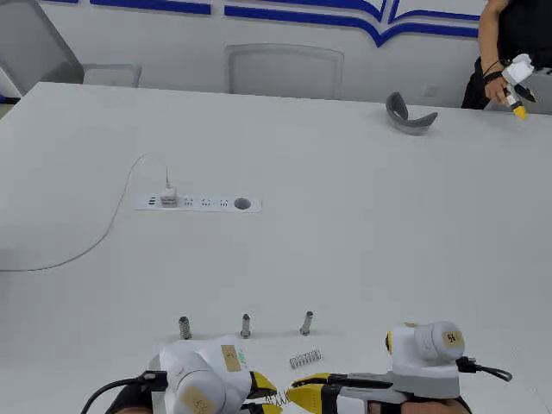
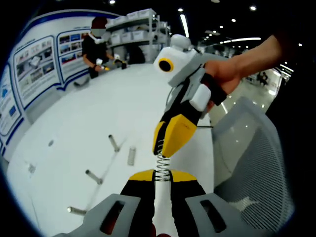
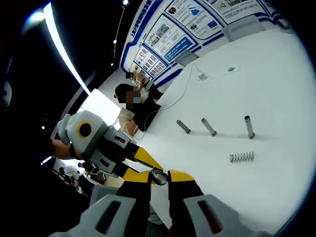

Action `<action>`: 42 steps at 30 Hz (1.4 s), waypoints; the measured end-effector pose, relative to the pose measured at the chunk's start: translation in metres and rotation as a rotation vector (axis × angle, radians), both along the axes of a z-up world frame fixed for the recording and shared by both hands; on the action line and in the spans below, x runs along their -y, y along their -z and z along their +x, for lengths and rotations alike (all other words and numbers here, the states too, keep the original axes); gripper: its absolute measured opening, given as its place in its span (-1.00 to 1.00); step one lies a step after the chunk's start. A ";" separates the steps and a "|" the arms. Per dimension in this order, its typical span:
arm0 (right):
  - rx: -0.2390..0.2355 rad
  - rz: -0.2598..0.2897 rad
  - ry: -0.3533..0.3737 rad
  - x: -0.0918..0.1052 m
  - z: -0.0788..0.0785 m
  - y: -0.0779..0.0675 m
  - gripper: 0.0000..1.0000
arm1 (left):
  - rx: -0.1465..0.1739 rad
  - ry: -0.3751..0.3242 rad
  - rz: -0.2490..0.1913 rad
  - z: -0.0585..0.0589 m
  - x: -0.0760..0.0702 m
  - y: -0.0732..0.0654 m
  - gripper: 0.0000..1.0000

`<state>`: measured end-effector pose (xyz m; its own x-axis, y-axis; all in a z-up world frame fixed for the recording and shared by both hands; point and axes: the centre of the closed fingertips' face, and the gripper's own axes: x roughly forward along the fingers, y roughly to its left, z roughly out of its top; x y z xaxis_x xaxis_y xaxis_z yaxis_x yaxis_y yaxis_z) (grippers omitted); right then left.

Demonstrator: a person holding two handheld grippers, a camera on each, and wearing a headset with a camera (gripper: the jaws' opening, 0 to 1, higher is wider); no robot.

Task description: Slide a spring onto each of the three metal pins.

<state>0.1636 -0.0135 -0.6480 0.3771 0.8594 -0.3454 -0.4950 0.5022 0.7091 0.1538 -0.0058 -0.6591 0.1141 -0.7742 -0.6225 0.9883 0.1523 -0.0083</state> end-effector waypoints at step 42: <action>0.310 -0.439 -0.629 -0.019 0.015 -0.055 -0.75 | -0.084 -0.008 -0.219 0.025 0.011 -0.053 -0.80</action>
<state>0.1789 0.0053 -0.5928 0.0037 0.7529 -0.6582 -0.9169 0.2653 0.2983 0.1791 -0.0169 -0.6058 0.0755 -0.8909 -0.4478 0.9814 0.1458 -0.1246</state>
